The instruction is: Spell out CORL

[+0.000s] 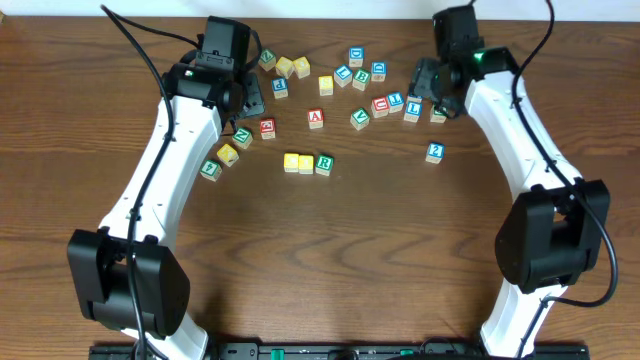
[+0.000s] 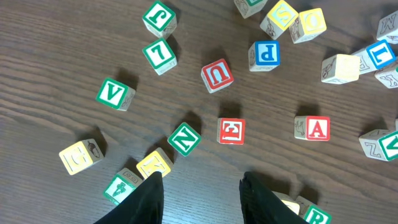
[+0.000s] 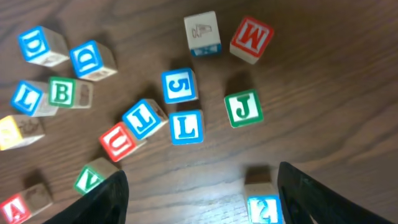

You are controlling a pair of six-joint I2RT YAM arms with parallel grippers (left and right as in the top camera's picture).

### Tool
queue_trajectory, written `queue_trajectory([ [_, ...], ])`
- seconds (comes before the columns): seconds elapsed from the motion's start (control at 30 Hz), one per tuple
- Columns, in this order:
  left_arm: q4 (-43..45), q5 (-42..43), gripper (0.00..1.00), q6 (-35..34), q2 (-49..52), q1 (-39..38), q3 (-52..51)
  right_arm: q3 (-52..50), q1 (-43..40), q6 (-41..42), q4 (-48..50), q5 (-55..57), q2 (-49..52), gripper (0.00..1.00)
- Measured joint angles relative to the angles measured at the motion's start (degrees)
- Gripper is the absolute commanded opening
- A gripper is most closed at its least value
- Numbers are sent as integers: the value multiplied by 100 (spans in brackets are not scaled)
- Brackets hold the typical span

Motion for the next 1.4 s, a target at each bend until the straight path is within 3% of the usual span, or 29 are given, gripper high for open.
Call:
queue_trajectory([
  [0.27,0,0,39,0,0,0,0,-750,0,153,826,-20,0,70],
  [0.77,0,0,40,2,0,0,-61,-828,7,190,1088,-334,415,67],
  [1.1,-48,0,40,0,0,0,-61,-833,15,192,1416,-363,756,54],
  [1.4,-87,0,40,0,0,0,-61,-833,17,136,1753,-358,955,49],
])
